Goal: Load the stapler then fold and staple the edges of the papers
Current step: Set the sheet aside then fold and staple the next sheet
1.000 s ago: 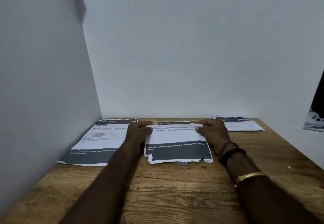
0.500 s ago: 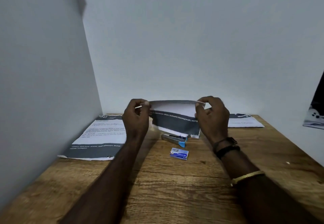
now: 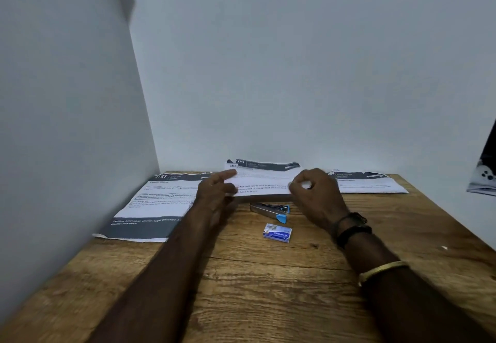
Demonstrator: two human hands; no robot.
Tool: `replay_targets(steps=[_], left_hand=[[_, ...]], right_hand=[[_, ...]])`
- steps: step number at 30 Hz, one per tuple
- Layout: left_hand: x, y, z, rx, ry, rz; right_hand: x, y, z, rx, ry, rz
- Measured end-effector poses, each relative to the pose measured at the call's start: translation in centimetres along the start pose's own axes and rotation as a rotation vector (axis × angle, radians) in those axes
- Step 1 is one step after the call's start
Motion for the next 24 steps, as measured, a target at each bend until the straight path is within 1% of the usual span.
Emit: replay_targets(steps=[3,5,7,8,14,16,20,24], left_hand=[[-0.1,-0.6,-0.2,-0.148,0.056,0.001],[-0.1,-0.6,-0.2,-0.205,0.094,-0.015],[-0.1,-0.4,-0.1,-0.249,0.113,-0.037],[-0.2,-0.4,-0.1,-0.259,0.120,-0.044],[-0.3,-0.2,0.9,-0.245,0.214,-0.118],[-0.5,-0.5,1.2,-0.243,0.227,-0.105],[-0.6,-0.7,1.2,-0.249,0.223,-0.068],[-0.6,-0.8,0.8,-0.267,0.188,-0.051]], right_hand=[[0.9,0.8,-3.1,0.017,-0.296,-0.058],[1.7,1.2,-4.6,0.071,-0.463,-0.092],[2.1,1.5,-5.3,0.186,-0.568,-0.103],[2.2,1.4,-5.3,0.231,-0.587,-0.096],[1.4,-0.7,-5.0,0.340,-0.548,0.026],[1.3,-0.9,-5.0,0.296,-0.546,0.023],[1.7,-0.3,-4.9,0.017,-0.535,-0.073],[1.4,-0.2,-4.7,-0.339,-0.401,-0.192]])
Point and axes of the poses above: each hand's wrist, its own x-axis away from the middle knuckle, its own z-axis out of the back of the hand, y = z × x, the point moved 10 cm from there along -x, towards the middle knuckle, and after that the axes turned 13 degrees about z, right-handed, at the moved point
